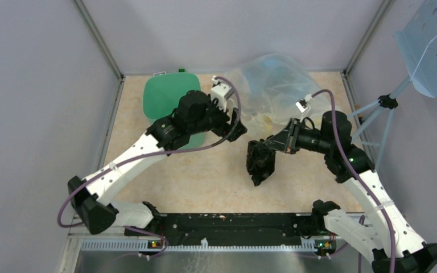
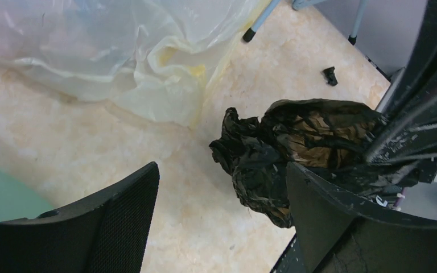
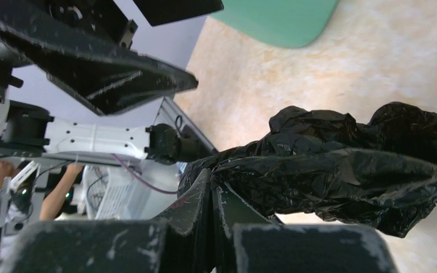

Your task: Put the trash bags into the trash bin

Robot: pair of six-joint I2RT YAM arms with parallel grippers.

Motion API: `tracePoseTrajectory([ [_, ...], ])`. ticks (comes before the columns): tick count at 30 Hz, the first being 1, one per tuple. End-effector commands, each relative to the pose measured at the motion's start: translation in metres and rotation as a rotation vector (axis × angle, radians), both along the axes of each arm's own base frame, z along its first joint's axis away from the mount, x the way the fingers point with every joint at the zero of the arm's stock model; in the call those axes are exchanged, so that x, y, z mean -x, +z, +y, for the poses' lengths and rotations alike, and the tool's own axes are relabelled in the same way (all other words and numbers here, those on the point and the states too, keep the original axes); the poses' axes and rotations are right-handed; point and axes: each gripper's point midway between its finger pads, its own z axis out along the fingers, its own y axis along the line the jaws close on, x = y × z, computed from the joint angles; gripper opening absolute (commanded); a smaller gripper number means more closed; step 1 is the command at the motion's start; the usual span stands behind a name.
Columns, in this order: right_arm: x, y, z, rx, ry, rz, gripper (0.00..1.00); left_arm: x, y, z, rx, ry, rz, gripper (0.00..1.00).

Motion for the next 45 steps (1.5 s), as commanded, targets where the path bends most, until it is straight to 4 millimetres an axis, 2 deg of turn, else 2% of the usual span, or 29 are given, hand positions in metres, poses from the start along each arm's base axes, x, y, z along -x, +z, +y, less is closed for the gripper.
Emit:
tracePoseTrajectory([
  [1,-0.006,0.050,0.032,-0.072,0.092,-0.122,0.00,0.026,0.019,0.031,0.047,0.035,-0.023,0.86],
  [3,-0.008,0.063,0.038,-0.081,0.092,-0.149,0.00,0.039,0.022,0.040,0.066,0.022,-0.035,0.86],
  [5,-0.014,0.062,0.037,-0.082,0.052,-0.147,0.00,0.050,0.018,0.049,0.078,0.017,-0.037,0.87],
  [7,-0.022,0.043,0.033,-0.041,0.002,-0.105,0.14,0.059,0.011,0.057,0.086,0.010,-0.040,0.89],
  [9,-0.028,0.010,0.026,0.039,-0.048,-0.035,0.54,0.068,0.001,0.061,0.095,-0.002,-0.031,0.91],
  [10,-0.029,-0.005,0.020,0.082,-0.071,-0.008,0.66,0.072,-0.007,0.062,0.096,-0.011,-0.020,0.92],
  [13,-0.025,-0.036,0.006,0.174,-0.111,0.022,0.75,0.079,-0.029,0.060,0.090,-0.033,0.036,0.93],
  [16,-0.020,-0.054,-0.007,0.225,-0.145,0.021,0.74,0.076,-0.052,0.057,0.060,-0.023,0.081,0.93],
  [20,-0.013,-0.068,-0.016,0.264,-0.161,0.022,0.68,0.066,-0.075,0.053,0.009,0.001,0.078,0.92],
  [25,-0.010,-0.082,-0.022,0.285,-0.175,0.039,0.68,0.058,-0.077,0.036,0.013,-0.021,0.028,0.93],
  [28,-0.014,-0.101,-0.041,0.385,-0.257,0.081,0.70,0.054,-0.081,0.028,0.018,-0.024,0.049,0.93],
  [31,-0.015,-0.121,-0.063,0.494,-0.342,0.120,0.70,0.055,-0.093,0.022,0.013,-0.030,0.096,0.88],
  [36,-0.015,-0.146,-0.088,0.562,-0.495,0.215,0.66,0.057,-0.136,0.018,-0.036,-0.020,0.208,0.85],
  [40,-0.010,-0.150,-0.115,0.618,-0.654,0.273,0.74,0.057,-0.173,0.020,-0.080,0.046,0.315,0.89],
  [43,-0.010,-0.133,-0.125,0.628,-0.695,0.243,0.76,0.061,-0.191,0.019,-0.072,0.058,0.353,0.91],
  [45,-0.010,-0.118,-0.125,0.634,-0.665,0.199,0.73,0.062,-0.201,0.021,-0.077,0.073,0.369,0.90],
])
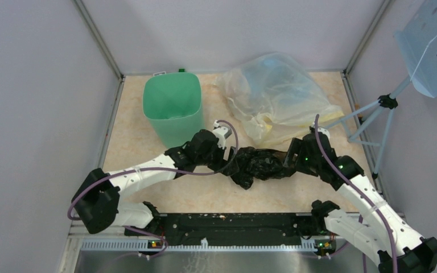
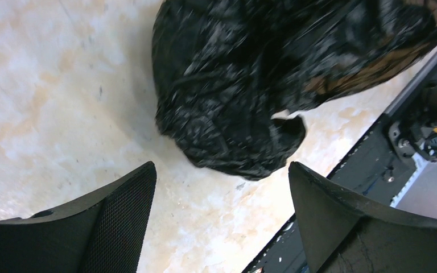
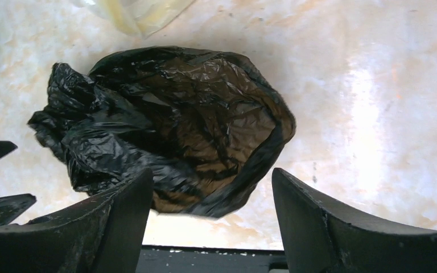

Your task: Put the trash bags into the trash bin

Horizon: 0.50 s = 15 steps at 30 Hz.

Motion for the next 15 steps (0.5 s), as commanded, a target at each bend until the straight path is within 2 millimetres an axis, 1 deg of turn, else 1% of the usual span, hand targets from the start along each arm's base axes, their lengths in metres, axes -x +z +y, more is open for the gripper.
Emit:
tracePoseTrajectory([
  [1,-0.005,0.045,-0.012,0.040,-0.011,-0.101,0.69,-0.003,-0.007,-0.008,0.057,0.042,0.010,0.89],
  [2,-0.004,0.050,-0.011,0.048,0.004,-0.099,0.64,-0.003,-0.010,-0.008,0.054,0.046,0.015,0.89],
  [3,-0.003,0.052,-0.007,0.056,0.035,-0.087,0.59,-0.007,-0.007,-0.013,0.078,0.049,0.002,0.87],
  [4,-0.003,0.054,-0.003,0.055,0.059,-0.086,0.56,-0.009,-0.006,-0.015,0.083,0.048,-0.002,0.86],
  [5,-0.003,0.055,0.003,0.055,0.080,-0.083,0.51,-0.011,-0.006,-0.019,0.086,0.044,-0.004,0.84],
  [6,-0.002,0.054,0.014,0.040,0.115,-0.079,0.46,-0.014,-0.005,-0.022,0.087,0.041,-0.003,0.82],
  [7,-0.001,0.054,0.025,0.018,0.145,-0.080,0.45,-0.016,-0.005,-0.025,0.089,0.038,-0.002,0.80],
  [9,0.003,0.051,0.045,-0.008,0.189,-0.076,0.45,-0.018,-0.002,-0.031,0.108,0.026,-0.006,0.76],
  [11,0.010,0.042,0.066,-0.011,0.228,-0.066,0.48,-0.019,-0.001,-0.035,0.127,0.018,-0.010,0.71],
  [12,0.017,0.035,0.079,0.004,0.263,-0.054,0.51,-0.019,-0.001,-0.036,0.127,0.019,-0.009,0.68],
  [13,0.021,0.029,0.088,0.031,0.279,-0.045,0.52,-0.020,-0.002,-0.036,0.123,0.021,-0.010,0.64],
  [15,0.025,0.021,0.098,0.115,0.279,-0.044,0.51,-0.021,-0.007,-0.034,0.107,0.029,-0.007,0.57],
])
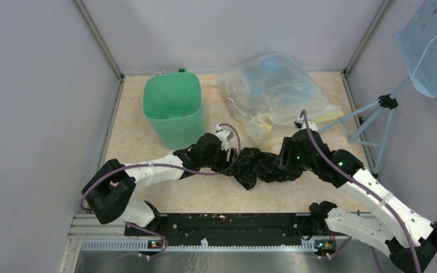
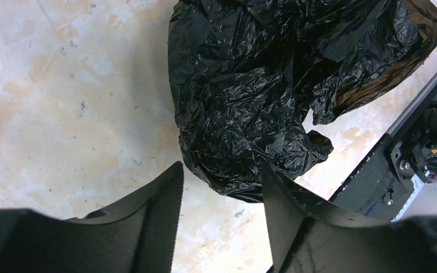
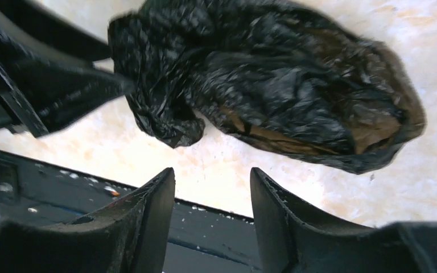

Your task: Put the trash bags into the trash bin

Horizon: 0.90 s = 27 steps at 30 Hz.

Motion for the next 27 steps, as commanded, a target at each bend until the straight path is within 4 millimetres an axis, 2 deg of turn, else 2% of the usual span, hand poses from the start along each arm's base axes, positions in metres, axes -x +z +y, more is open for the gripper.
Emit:
tracePoseTrajectory([
  [1,0.003,-0.014,0.028,0.112,-0.026,-0.036,0.51,-0.014,0.021,-0.017,0.069,-0.005,-0.063,0.55],
  [7,-0.015,-0.039,0.058,0.131,-0.048,-0.061,0.47,-0.016,0.015,-0.015,0.064,0.011,-0.072,0.33],
  [11,-0.030,-0.037,0.059,0.134,-0.112,-0.120,0.60,-0.013,0.008,-0.017,0.076,0.011,-0.048,0.23],
  [13,-0.035,-0.038,0.062,0.133,-0.114,-0.138,0.63,-0.010,0.004,-0.017,0.081,0.007,-0.032,0.18],
  [15,-0.039,-0.043,0.061,0.148,-0.127,-0.133,0.63,-0.007,0.002,-0.018,0.087,-0.002,-0.021,0.11],
  [18,-0.042,-0.062,0.046,0.205,-0.179,-0.095,0.59,-0.004,0.001,-0.014,0.084,0.003,-0.012,0.00],
  [22,-0.040,-0.089,0.037,0.188,-0.162,-0.046,0.54,-0.001,0.000,-0.008,0.079,0.015,-0.010,0.00],
  [24,-0.039,-0.098,0.031,0.178,-0.161,-0.027,0.46,0.001,-0.001,-0.007,0.077,0.011,-0.005,0.00],
  [25,-0.037,-0.101,0.024,0.191,-0.167,-0.016,0.35,0.002,-0.001,-0.006,0.074,0.011,-0.001,0.00],
  [27,-0.035,-0.093,0.011,0.205,-0.188,-0.029,0.10,0.004,-0.004,-0.001,0.053,0.021,0.000,0.00],
])
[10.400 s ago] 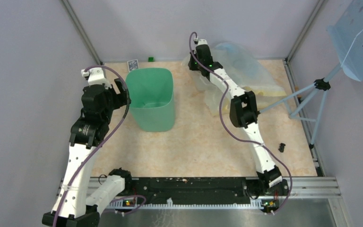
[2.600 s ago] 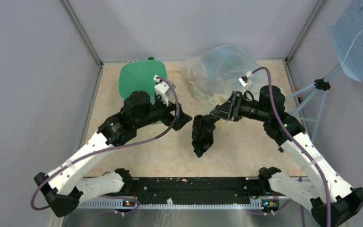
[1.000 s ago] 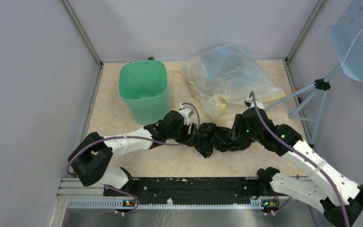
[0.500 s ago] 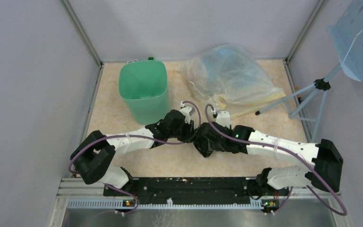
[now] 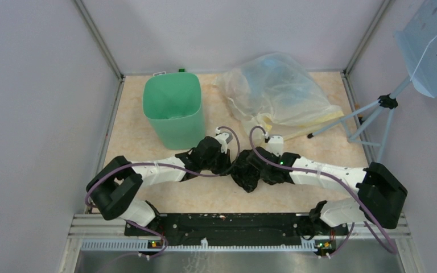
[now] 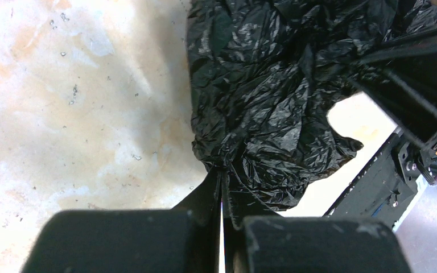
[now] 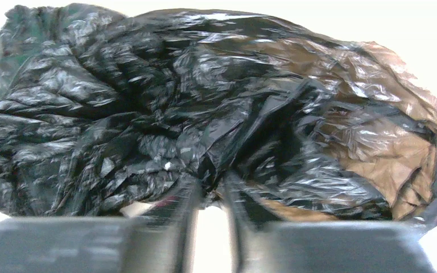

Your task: Put the trash bags into the trash bin

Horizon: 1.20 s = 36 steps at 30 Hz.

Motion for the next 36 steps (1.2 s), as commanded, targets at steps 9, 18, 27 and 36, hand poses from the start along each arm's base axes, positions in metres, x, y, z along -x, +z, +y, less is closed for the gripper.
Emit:
tracePoseTrajectory([
  [9,0.014,0.085,-0.056,-0.158,-0.010,-0.130,0.00,-0.006,0.014,0.045,-0.153,0.106,-0.074,0.00],
  [18,0.024,0.125,-0.034,-0.266,0.187,-0.150,0.00,-0.001,0.028,0.103,-0.294,0.216,-0.133,0.00],
  [27,0.021,0.123,-0.059,-0.253,-0.011,-0.173,0.00,-0.021,0.051,0.140,-0.231,0.430,-0.117,0.00],
  [36,0.021,0.185,-0.042,-0.409,0.141,-0.326,0.00,-0.022,0.071,0.135,-0.136,0.387,-0.099,0.00],
])
